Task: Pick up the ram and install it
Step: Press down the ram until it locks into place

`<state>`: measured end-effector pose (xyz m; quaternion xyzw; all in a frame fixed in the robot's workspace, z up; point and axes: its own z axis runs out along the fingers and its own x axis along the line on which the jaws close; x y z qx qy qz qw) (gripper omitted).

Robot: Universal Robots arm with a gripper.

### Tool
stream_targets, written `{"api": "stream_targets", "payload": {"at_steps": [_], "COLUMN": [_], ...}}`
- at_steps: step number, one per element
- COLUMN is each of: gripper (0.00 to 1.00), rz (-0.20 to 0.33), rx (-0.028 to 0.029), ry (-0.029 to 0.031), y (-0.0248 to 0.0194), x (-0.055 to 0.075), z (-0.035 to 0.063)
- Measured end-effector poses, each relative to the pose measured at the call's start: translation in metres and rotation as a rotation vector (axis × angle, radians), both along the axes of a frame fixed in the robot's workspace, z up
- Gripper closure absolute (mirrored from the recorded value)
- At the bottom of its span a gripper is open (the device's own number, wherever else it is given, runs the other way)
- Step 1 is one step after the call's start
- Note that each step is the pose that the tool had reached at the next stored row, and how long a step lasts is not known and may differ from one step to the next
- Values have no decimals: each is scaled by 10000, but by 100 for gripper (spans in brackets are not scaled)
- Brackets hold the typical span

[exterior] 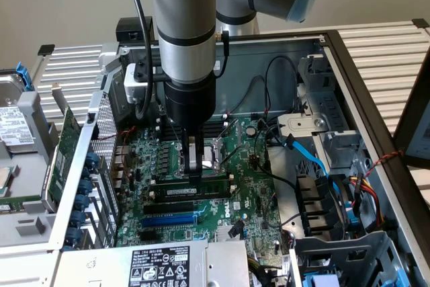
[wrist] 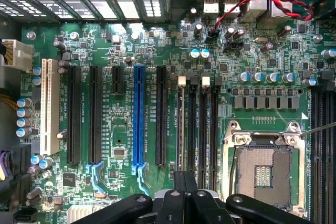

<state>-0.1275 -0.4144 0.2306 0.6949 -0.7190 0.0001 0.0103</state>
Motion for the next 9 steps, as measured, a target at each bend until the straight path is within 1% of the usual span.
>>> {"api": "stream_targets", "payload": {"at_steps": [2, 7, 9], "gripper": [89, 89, 89], "rz": [0, 2, 0], "rx": [2, 1, 6], "ry": [-1, -1, -1], "y": [-1, -26, -26], "x": [-2, -2, -2], "z": [-1, 0, 0]}}
